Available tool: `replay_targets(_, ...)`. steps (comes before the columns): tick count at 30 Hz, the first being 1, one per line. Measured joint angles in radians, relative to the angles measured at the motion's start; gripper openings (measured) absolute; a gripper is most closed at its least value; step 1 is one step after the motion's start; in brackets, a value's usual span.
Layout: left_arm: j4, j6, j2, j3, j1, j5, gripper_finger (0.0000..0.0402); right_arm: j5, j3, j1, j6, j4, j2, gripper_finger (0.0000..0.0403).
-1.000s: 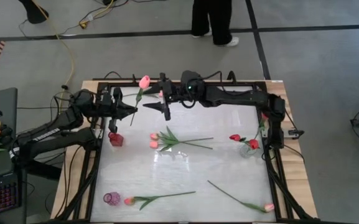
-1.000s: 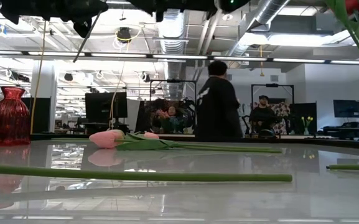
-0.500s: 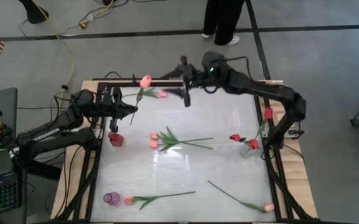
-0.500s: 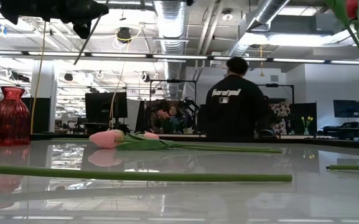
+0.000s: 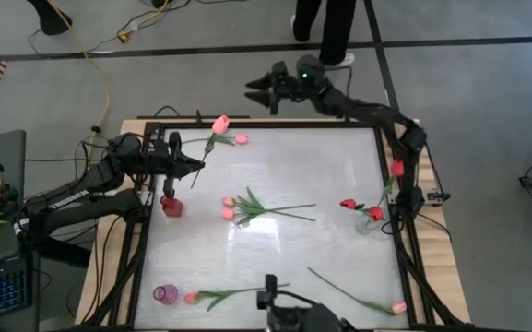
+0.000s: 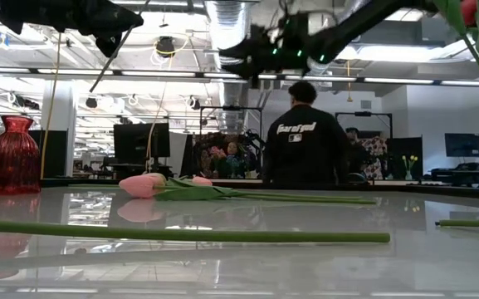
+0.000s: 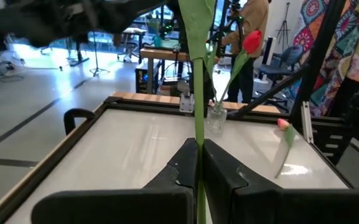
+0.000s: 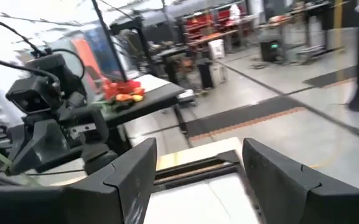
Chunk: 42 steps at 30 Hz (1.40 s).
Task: Sort flowers into vase by color
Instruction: Put the top right pink flower into the red flower vase
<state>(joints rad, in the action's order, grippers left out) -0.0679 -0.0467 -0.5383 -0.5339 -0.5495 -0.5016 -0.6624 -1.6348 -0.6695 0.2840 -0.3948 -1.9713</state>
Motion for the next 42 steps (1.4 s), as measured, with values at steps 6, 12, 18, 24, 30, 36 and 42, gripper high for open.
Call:
replay_targets(6,-0.012,0.000,0.000,0.000,0.000,-0.008,0.0000,-0.063,-0.001,-0.013,0.137,-0.245,-0.144,0.0265)
replay_targets(12,-0.012,0.009,0.000,0.000,0.000,-0.007,0.0000,-0.071,-0.003,-0.035,0.203,-0.294,-0.216,0.0265)
replay_targets(18,-0.017,0.012,0.000,0.000,0.000,0.014,0.0000,-0.076,-0.002,-0.043,0.224,-0.283,-0.253,0.0265)
replay_targets(24,-0.035,0.013,0.000,0.000,0.000,0.016,0.0000,-0.077,-0.002,-0.046,0.272,-0.296,-0.249,0.0265)
replay_targets(30,-0.059,0.034,0.000,0.000,0.000,0.017,0.0000,-0.190,-0.002,-0.040,0.494,-0.596,-0.247,0.0265)
replay_targets(36,-0.059,0.052,0.000,0.000,0.000,0.017,0.0000,-0.196,-0.031,-0.035,0.717,-0.898,-0.246,0.0265)
replay_targets(42,-0.107,0.091,0.000,0.000,0.000,0.016,0.0000,-0.192,-0.128,-0.063,0.809,-1.082,-0.246,0.0265)
